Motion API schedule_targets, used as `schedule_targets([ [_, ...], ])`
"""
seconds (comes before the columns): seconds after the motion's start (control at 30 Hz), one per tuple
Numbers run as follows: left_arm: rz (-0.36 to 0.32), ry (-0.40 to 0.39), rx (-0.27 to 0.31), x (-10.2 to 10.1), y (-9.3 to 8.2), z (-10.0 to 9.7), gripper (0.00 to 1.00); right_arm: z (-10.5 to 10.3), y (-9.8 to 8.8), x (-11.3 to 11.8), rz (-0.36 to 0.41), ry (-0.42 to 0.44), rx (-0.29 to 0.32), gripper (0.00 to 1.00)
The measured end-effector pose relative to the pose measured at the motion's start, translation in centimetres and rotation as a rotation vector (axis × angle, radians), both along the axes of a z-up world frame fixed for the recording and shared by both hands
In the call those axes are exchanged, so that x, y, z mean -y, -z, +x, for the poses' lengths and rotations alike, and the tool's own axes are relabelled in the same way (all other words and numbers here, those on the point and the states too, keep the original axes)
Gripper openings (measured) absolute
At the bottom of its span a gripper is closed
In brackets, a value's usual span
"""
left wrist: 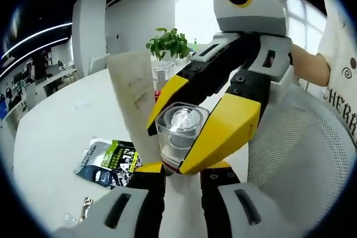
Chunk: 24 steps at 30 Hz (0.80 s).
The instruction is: Arrange the skincare products in the storage area until every visible bottle or jar stands upright without overlapping.
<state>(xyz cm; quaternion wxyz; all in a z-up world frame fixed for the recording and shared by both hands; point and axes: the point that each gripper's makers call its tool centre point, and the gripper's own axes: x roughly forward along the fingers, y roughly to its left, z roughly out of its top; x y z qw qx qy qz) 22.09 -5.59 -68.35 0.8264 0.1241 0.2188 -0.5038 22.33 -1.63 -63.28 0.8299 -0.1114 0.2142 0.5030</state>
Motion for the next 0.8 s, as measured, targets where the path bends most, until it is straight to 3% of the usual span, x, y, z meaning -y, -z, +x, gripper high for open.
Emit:
schedule_targets([
  [0.13, -0.028, -0.023, -0.035, 0.3, 0.0, 0.2, 0.20, 0.2, 0.0, 0.2, -0.009, 0.014, 0.011, 0.22],
  [0.4, -0.003, -0.029, -0.026, 0.5, 0.6, 0.3, 0.20, 0.4, 0.3, 0.9, -0.060, 0.031, 0.044, 0.22],
  [0.57, -0.010, -0.020, -0.022, 0.8, 1.0, 0.2, 0.20, 0.4, 0.2, 1.1, -0.054, 0.041, 0.045, 0.23],
  [0.67, -0.010, -0.026, -0.025, 0.8, 1.3, 0.3, 0.20, 0.5, -0.2, 1.4, -0.078, 0.054, 0.098, 0.23],
  [0.8, 0.008, -0.037, -0.014, 0.6, 1.6, 0.6, 0.20, 0.3, -0.8, 1.9, -0.061, 0.078, 0.110, 0.21],
])
